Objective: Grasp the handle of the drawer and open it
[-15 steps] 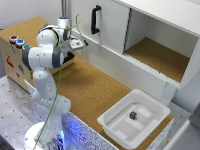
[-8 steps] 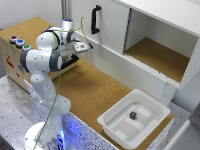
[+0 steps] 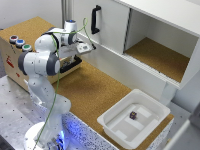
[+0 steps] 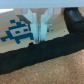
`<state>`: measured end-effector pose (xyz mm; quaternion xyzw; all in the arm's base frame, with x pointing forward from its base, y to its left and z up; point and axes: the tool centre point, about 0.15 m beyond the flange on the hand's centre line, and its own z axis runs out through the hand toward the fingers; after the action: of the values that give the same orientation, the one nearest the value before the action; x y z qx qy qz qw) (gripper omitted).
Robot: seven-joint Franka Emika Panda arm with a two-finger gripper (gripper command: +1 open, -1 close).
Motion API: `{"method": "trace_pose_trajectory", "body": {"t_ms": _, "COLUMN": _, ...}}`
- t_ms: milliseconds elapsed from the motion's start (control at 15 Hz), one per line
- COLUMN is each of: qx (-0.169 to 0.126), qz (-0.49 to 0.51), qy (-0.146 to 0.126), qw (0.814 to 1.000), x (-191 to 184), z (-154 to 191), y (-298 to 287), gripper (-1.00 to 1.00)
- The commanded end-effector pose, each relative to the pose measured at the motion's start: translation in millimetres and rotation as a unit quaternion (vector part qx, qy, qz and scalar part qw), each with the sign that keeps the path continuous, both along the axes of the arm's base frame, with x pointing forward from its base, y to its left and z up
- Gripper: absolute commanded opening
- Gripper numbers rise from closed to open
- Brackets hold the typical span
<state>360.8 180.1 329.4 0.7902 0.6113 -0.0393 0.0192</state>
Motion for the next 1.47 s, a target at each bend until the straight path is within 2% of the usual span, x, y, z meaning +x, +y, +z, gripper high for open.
{"method": "trace_pose_trajectory", "body": {"t_ms": 0, "qx": 0.049, "qz": -0.003, "qy": -0.056, "qw": 0.997, "x": -4.3, "z": 30.7, "y": 8.0, "gripper": -1.0}}
{"method": "trace_pose_trajectory", "body": {"t_ms": 133, "qx": 0.061, "qz": 0.007, "qy": -0.066, "qw": 0.996, "x": -6.6, "z": 47.0, "y": 17.1, "gripper": -1.0}}
{"method": "trace_pose_trajectory", "body": {"t_ms": 400, "qx": 0.055, "qz": 0.008, "qy": -0.08, "qw": 0.995, "x": -9.1, "z": 68.7, "y": 12.7, "gripper": -1.0}}
{"method": "trace_pose_trajectory", "body": {"t_ms": 467, "qx": 0.051, "qz": 0.003, "qy": -0.081, "qw": 0.995, "x": -9.2, "z": 75.1, "y": 11.1, "gripper": 1.0}}
{"method": "trace_pose_trajectory", "body": {"t_ms": 667, "qx": 0.056, "qz": -0.008, "qy": -0.087, "qw": 0.995, "x": -13.4, "z": 97.7, "y": 12.7, "gripper": 1.0}}
{"method": "trace_pose_trajectory", "body": {"t_ms": 1200, "qx": 0.069, "qz": -0.011, "qy": -0.095, "qw": 0.993, "x": -34.1, "z": 130.1, "y": 40.6, "gripper": 1.0}}
{"method": "trace_pose_trajectory", "body": {"t_ms": 1400, "qx": 0.068, "qz": 0.0, "qy": -0.092, "qw": 0.993, "x": -40.8, "z": 122.0, "y": 70.1, "gripper": 1.0}}
